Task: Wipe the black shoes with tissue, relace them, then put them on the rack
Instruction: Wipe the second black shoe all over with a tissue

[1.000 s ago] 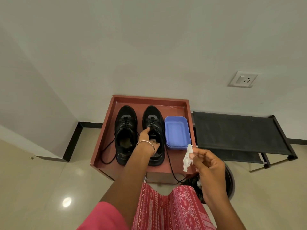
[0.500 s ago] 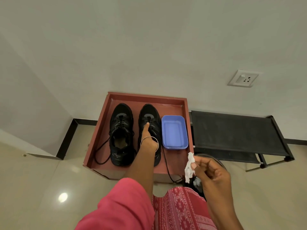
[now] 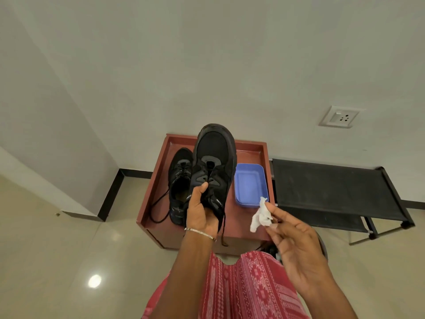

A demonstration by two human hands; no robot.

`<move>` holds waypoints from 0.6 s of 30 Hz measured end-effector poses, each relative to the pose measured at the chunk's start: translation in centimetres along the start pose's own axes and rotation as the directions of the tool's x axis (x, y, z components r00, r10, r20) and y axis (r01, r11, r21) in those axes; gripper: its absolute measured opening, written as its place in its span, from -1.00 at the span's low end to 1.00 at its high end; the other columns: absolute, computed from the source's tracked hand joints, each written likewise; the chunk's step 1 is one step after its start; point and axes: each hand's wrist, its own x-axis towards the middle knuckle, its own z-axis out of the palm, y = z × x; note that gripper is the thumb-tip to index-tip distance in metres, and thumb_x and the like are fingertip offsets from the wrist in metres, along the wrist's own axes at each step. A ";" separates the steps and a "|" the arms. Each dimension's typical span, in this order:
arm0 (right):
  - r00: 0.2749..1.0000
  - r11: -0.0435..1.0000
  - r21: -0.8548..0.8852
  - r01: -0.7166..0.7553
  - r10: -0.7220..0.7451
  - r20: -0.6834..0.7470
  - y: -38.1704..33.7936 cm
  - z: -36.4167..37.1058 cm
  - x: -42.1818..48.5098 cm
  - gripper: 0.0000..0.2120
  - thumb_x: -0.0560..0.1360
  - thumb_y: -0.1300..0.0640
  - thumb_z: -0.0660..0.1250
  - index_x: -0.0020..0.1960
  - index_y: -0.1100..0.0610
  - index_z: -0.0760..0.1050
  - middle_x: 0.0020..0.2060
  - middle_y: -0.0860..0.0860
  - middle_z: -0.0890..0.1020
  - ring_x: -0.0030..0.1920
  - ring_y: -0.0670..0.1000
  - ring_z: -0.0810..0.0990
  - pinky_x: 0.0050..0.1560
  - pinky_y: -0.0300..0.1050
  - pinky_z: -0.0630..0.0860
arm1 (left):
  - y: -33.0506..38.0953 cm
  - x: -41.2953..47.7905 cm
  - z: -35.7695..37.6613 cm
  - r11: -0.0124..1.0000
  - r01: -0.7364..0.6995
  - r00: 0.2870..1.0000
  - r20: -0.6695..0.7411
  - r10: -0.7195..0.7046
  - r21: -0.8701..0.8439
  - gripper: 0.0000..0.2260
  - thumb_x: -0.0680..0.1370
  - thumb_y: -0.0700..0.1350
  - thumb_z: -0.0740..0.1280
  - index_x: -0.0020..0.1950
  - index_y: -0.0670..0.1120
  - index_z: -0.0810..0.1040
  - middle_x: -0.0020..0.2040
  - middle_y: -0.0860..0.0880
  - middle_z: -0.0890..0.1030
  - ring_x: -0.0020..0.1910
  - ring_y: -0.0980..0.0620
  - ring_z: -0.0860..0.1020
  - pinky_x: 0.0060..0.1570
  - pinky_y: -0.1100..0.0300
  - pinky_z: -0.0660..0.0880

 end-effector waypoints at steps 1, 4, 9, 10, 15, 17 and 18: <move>0.999 1.000 -0.006 0.009 -0.009 0.039 -0.3 0.4 -0.6 -0.56 0.37 0.46 0.34 0.23 0.30 0.59 0.13 0.14 0.70 0.19 0.07 0.66 0.06 -0.23 0.62 | 0.3 -1.3 0.0 1.000 -0.002 1.000 0.024 0.002 -0.006 -0.67 0.56 -0.22 0.28 0.32 -0.21 0.56 0.27 -0.23 0.60 0.32 -0.20 0.53 0.42 -0.04 0.38; 0.995 0.990 -0.114 0.087 -0.081 0.055 -1.2 1.9 -2.5 -0.57 0.29 0.36 0.47 0.16 0.25 0.65 0.07 0.13 0.72 0.16 0.06 0.67 0.19 -0.13 0.59 | 1.2 -4.9 0.0 1.000 -0.003 0.997 0.082 0.002 0.011 -0.70 0.52 -0.25 0.29 0.23 -0.21 0.61 0.26 -0.24 0.61 0.30 -0.21 0.54 0.42 -0.05 0.37; 0.950 0.921 -0.234 0.313 -0.307 0.063 -2.3 4.6 -6.2 -0.76 0.39 0.24 0.51 0.06 0.19 0.69 -0.14 0.18 0.73 -0.10 0.08 0.72 0.18 0.13 0.60 | 2.0 -9.7 0.1 0.997 0.045 0.969 0.239 -0.059 0.065 -0.57 0.40 -0.22 0.38 0.26 -0.29 0.58 0.28 -0.30 0.57 0.30 -0.25 0.53 0.43 -0.10 0.34; 0.925 0.886 -0.267 0.379 -0.371 0.080 -2.6 5.1 -6.8 -0.80 0.41 0.24 0.51 0.03 0.17 0.69 -0.14 0.15 0.73 -0.12 0.08 0.72 0.12 0.12 0.63 | 2.1 -10.5 0.3 0.996 0.046 0.960 0.271 -0.067 0.082 -0.53 0.40 -0.21 0.41 0.30 -0.30 0.55 0.30 -0.30 0.56 0.32 -0.26 0.52 0.45 -0.13 0.32; 0.673 0.547 -0.425 0.721 -0.699 0.242 -3.8 7.8 -8.9 -0.73 0.48 0.31 0.48 0.13 0.08 0.63 -0.02 -0.04 0.70 0.03 -0.02 0.68 0.00 -0.22 0.61 | 2.3 -14.6 1.3 0.993 0.104 0.903 0.412 -0.121 0.062 -0.67 0.56 -0.15 0.29 0.26 -0.27 0.60 0.28 -0.28 0.58 0.27 -0.23 0.56 0.40 -0.10 0.37; 0.512 0.286 -0.544 0.789 -0.796 0.324 -3.8 8.3 -9.0 -0.75 0.51 0.30 0.46 0.15 0.09 0.64 0.01 -0.06 0.64 0.04 -0.04 0.64 0.01 -0.18 0.60 | 2.4 -16.4 1.6 0.989 0.137 0.861 0.487 -0.147 0.057 -0.68 0.61 -0.10 0.25 0.24 -0.23 0.63 0.28 -0.24 0.59 0.27 -0.18 0.57 0.40 -0.07 0.38; 0.433 0.163 -0.586 0.794 -0.828 0.356 -3.7 8.5 -9.0 -0.76 0.52 0.31 0.45 0.14 0.10 0.65 0.00 -0.05 0.62 0.02 -0.05 0.62 0.00 -0.15 0.59 | 2.4 -17.2 1.7 0.988 0.148 0.838 0.524 -0.151 0.049 -0.67 0.62 -0.05 0.24 0.26 -0.21 0.63 0.29 -0.22 0.59 0.27 -0.15 0.57 0.38 -0.04 0.41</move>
